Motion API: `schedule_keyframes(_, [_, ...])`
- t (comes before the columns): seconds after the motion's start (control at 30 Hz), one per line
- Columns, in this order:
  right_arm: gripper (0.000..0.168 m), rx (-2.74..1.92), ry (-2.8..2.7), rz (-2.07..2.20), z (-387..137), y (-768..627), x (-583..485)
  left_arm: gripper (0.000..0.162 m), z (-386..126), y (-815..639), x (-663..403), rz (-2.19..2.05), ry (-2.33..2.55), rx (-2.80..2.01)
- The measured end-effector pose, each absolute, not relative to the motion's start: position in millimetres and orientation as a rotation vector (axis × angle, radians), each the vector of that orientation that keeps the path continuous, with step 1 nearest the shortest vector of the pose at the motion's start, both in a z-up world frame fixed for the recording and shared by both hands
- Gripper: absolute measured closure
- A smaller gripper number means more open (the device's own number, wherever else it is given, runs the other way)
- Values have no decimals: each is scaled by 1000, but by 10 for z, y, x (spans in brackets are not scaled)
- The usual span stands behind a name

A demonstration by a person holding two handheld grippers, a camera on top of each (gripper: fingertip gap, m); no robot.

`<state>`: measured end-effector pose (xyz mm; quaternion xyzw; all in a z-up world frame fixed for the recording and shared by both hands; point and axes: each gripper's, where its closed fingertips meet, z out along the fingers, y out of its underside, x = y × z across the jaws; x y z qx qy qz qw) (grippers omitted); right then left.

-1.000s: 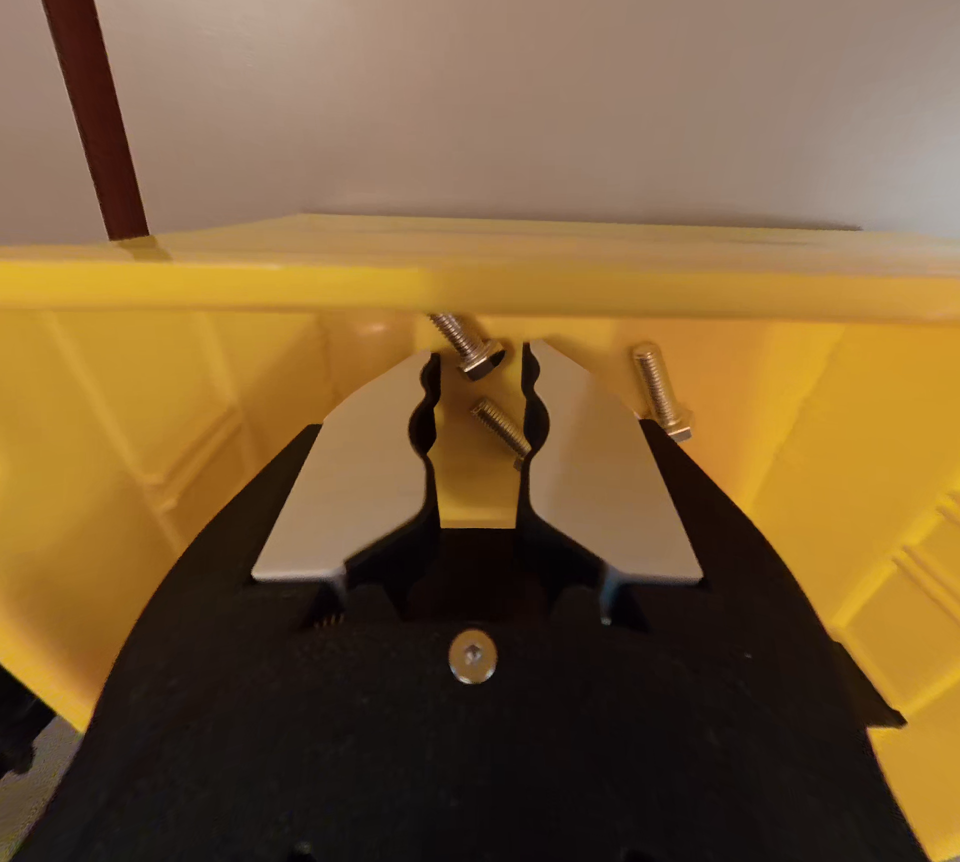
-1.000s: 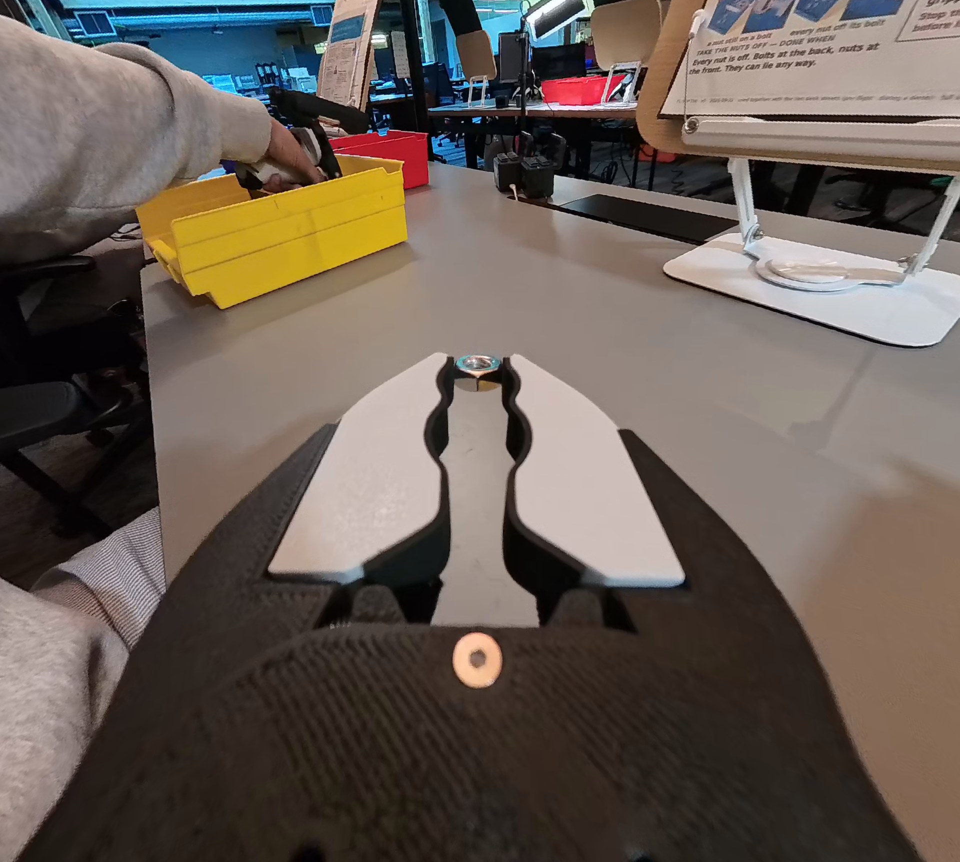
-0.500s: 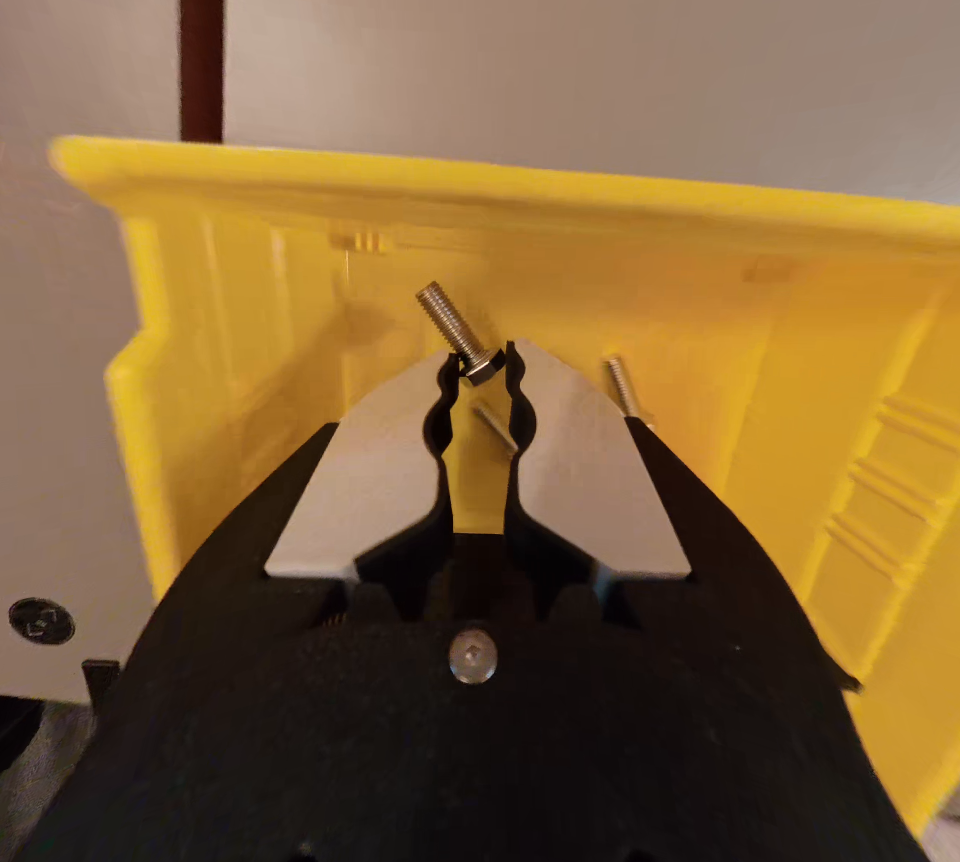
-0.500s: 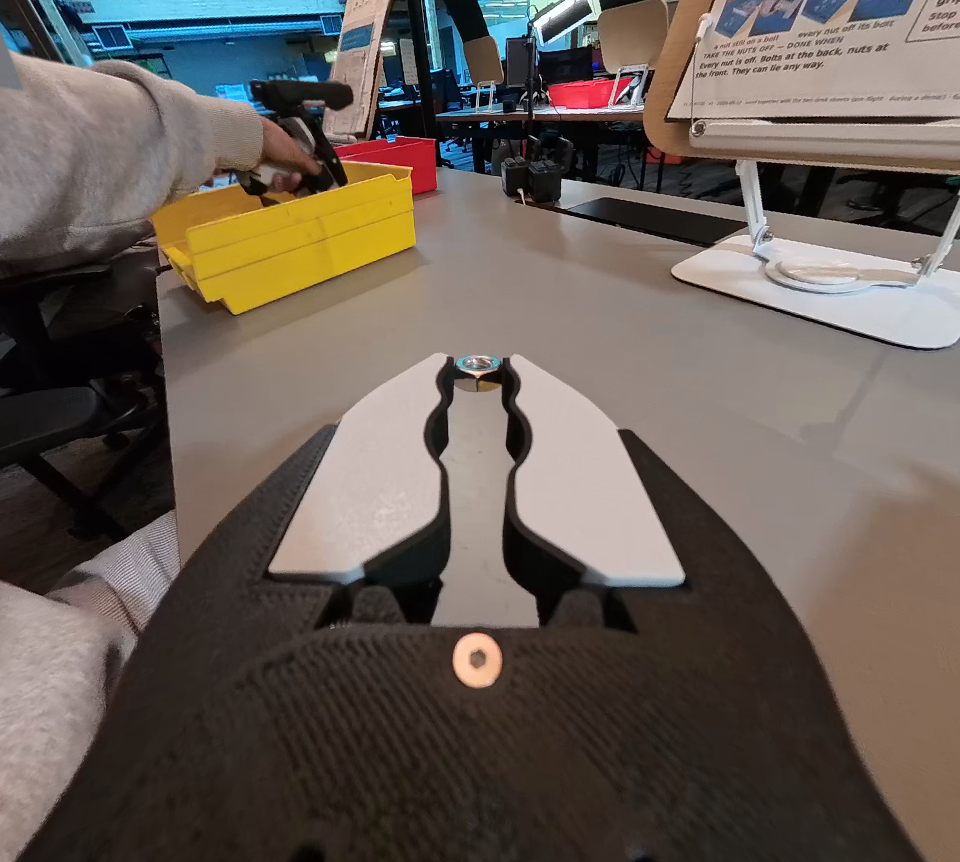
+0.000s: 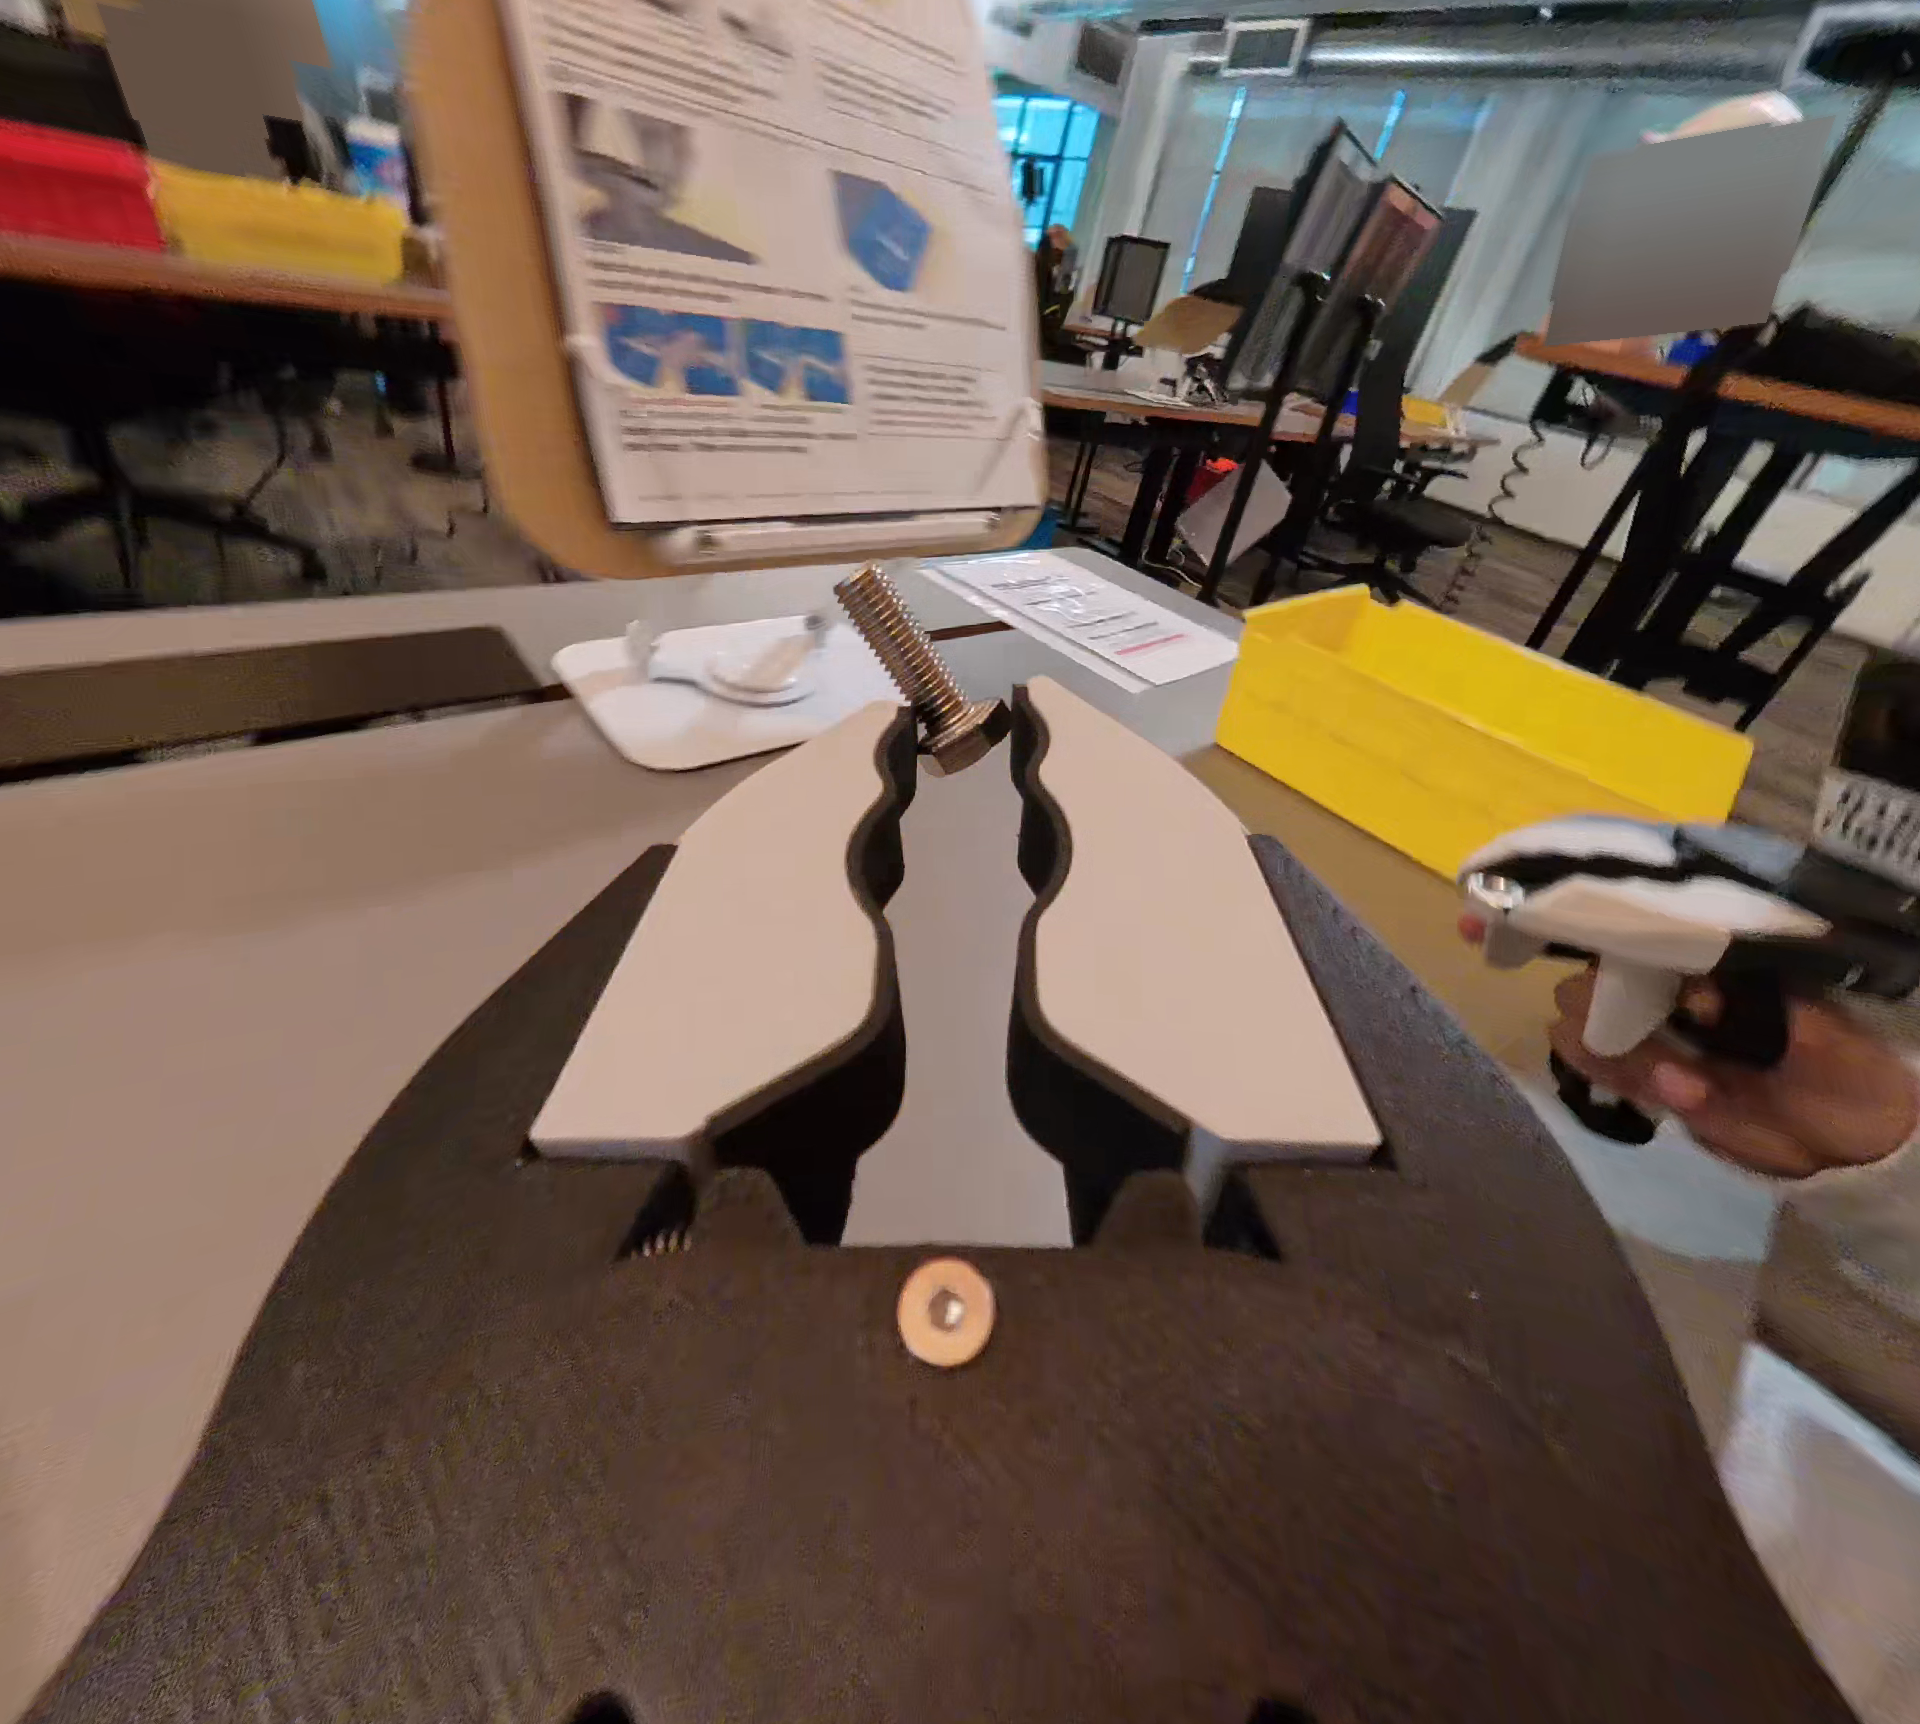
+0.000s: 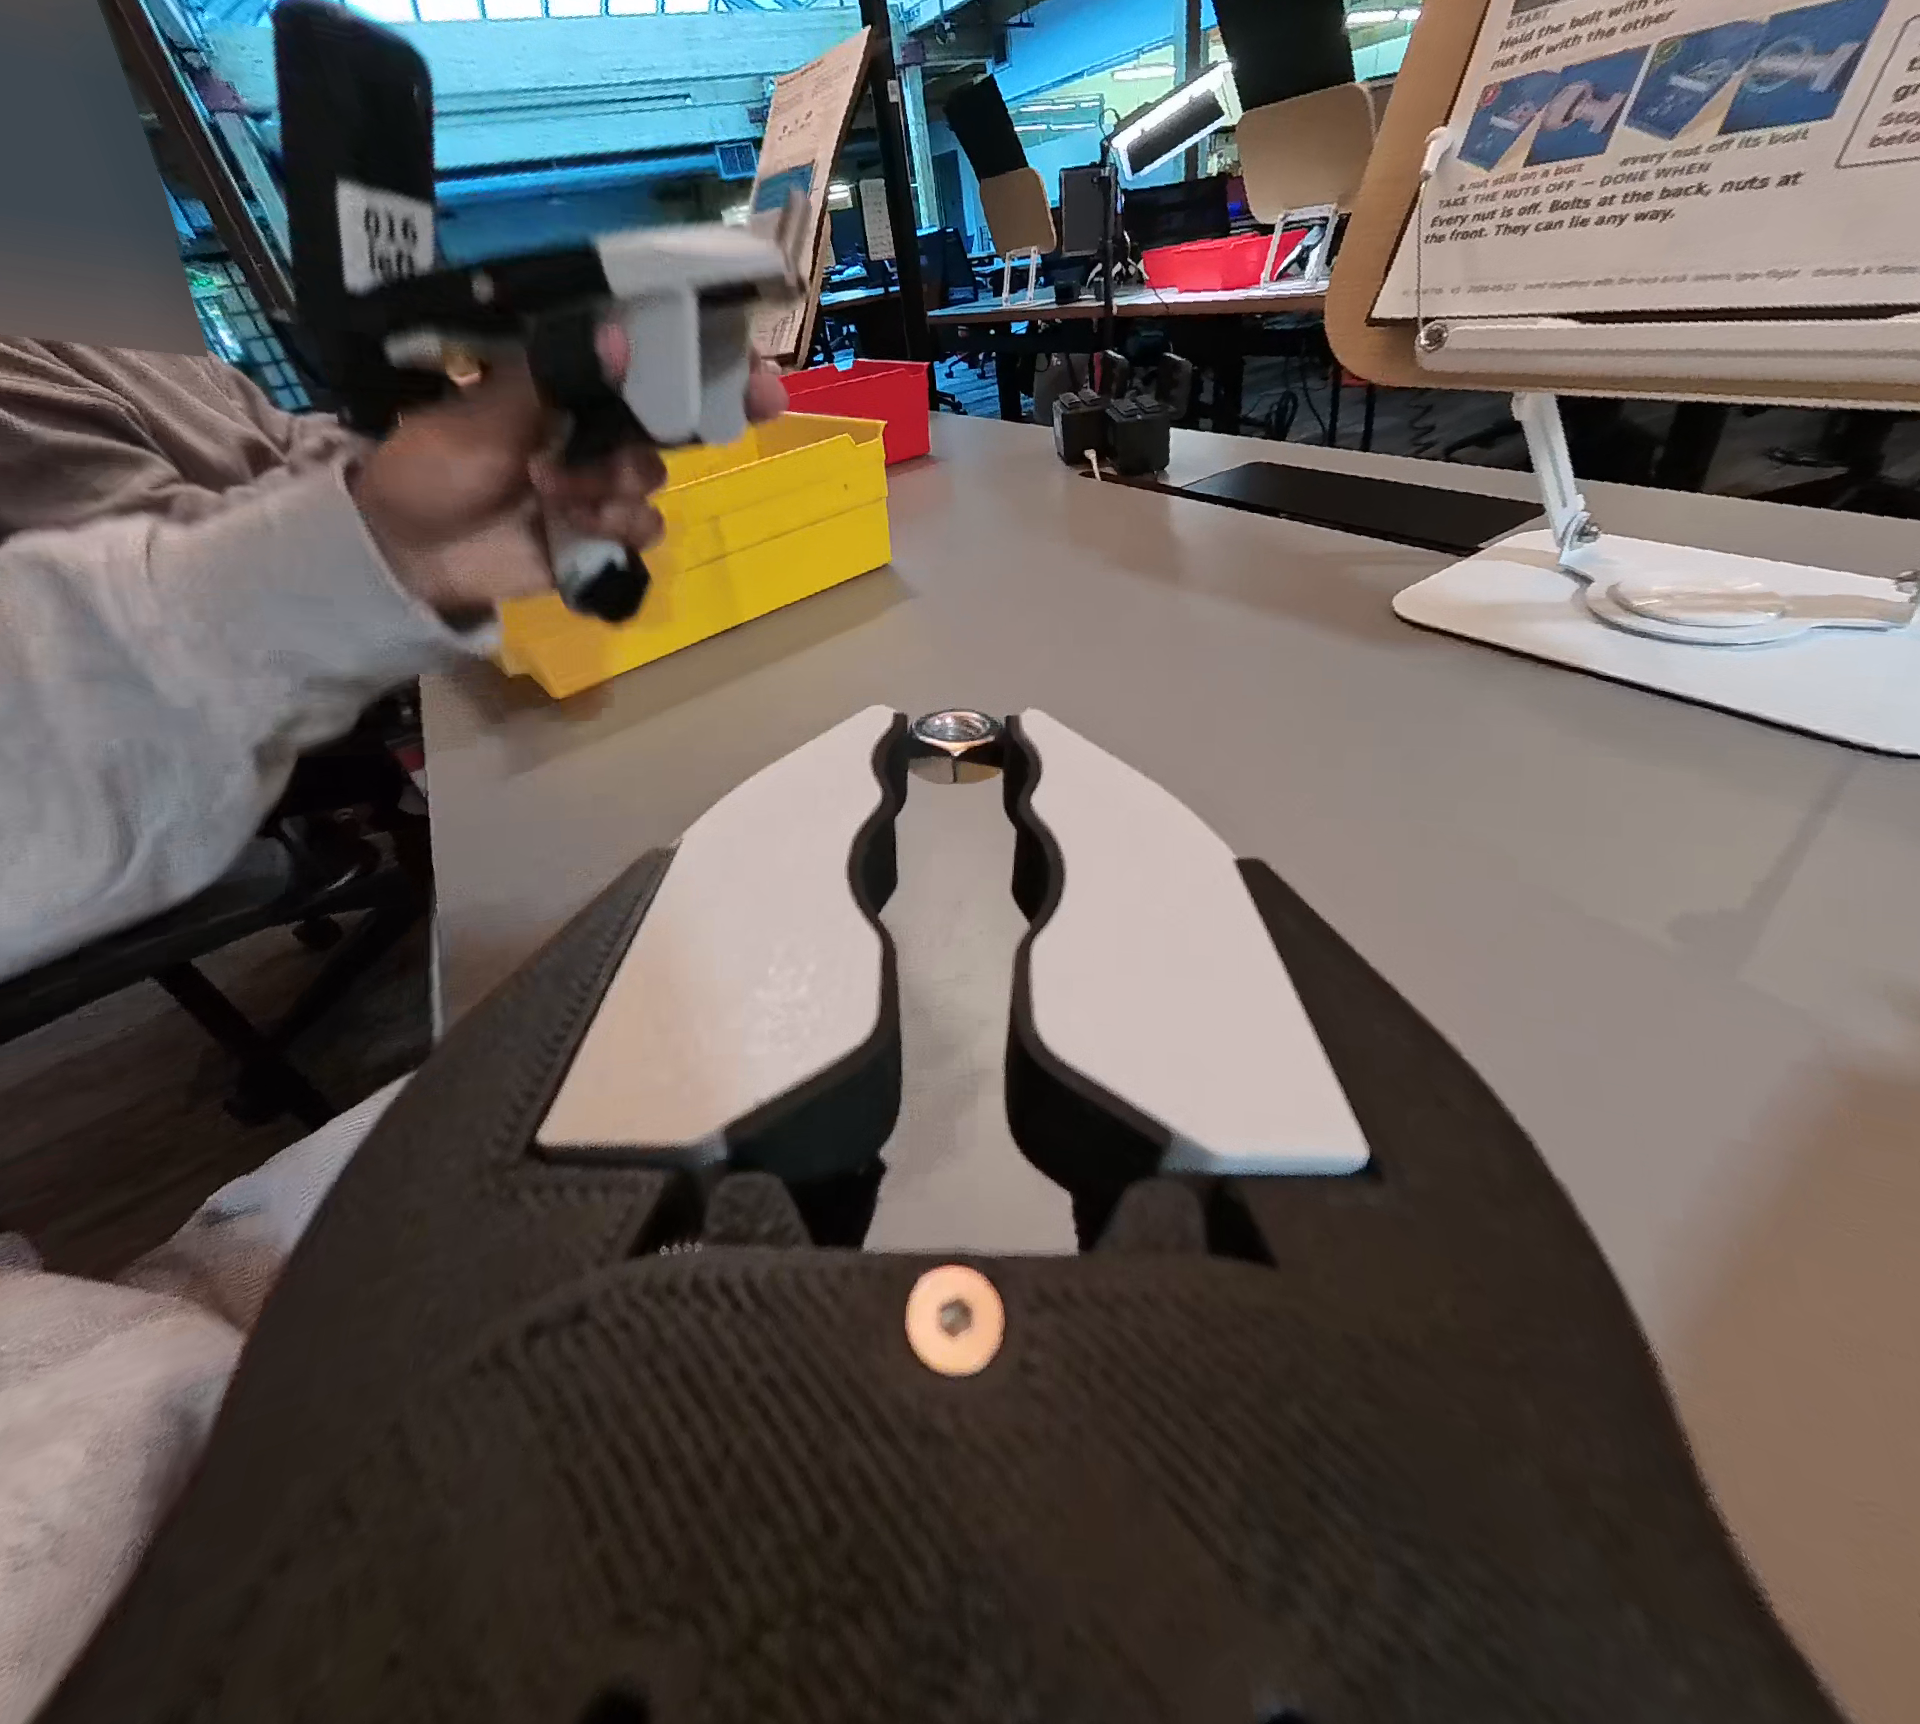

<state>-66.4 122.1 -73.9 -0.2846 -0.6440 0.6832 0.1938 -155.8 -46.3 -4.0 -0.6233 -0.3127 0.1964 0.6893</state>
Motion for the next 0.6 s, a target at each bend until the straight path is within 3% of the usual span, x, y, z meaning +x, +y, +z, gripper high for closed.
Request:
schedule_keyframes(0.03, [151,-792,-1800,1902,-731,1244,-675,143,-155,-232,-1472,465,-648,-1394])
schedule_keyframes(0.3, [151,-786,-1725,1969,-602,1402,-703,145,-804,929,-689,605,-231,-1575])
schedule_keyframes(0.6, [151,-686,-1803,2100,-582,1211,-549,145,-865,953,-576,449,-206,-1527])
